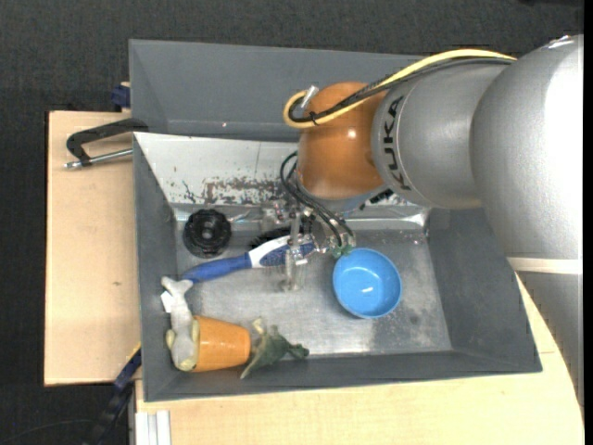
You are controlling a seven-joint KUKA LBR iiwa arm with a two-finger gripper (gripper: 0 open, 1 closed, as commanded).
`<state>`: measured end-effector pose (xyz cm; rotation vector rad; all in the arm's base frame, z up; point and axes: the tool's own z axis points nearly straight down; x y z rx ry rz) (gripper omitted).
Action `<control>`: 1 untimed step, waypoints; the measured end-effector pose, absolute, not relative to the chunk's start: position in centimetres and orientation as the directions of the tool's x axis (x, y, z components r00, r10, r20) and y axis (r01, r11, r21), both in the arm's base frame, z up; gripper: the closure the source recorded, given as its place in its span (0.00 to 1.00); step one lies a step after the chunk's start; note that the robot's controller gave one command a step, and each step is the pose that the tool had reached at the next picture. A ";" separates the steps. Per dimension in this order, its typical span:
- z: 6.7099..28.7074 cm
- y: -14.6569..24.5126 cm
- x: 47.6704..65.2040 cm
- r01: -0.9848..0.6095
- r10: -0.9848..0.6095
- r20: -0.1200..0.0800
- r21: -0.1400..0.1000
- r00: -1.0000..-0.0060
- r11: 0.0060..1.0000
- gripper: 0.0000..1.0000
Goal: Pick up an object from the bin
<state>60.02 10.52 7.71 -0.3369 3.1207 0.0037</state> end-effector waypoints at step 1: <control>7.8 10.4 60.1 -0.212 -0.212 -0.004 0.001 -0.977 0.977 1.00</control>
Offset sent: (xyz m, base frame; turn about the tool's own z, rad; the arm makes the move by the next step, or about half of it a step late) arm 0.0000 0.0000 0.0000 0.0000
